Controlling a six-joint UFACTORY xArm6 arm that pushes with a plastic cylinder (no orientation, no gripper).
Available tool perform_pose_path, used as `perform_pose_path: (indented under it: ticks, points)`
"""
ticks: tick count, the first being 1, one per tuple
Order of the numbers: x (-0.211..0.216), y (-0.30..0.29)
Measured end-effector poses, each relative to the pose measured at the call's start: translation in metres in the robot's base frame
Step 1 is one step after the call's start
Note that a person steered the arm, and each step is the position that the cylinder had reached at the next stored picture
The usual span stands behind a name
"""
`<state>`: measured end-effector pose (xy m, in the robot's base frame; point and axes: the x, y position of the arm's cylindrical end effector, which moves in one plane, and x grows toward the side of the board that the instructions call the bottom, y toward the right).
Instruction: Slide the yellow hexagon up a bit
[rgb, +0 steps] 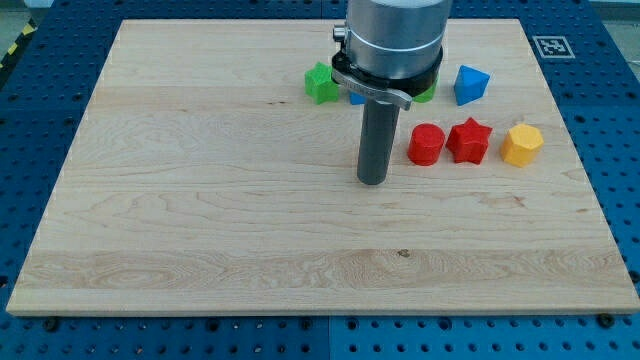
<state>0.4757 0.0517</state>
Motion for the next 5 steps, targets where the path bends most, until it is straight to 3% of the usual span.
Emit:
perform_pose_path:
  ticks: [5]
  points:
    - [-0.017, 0.0]
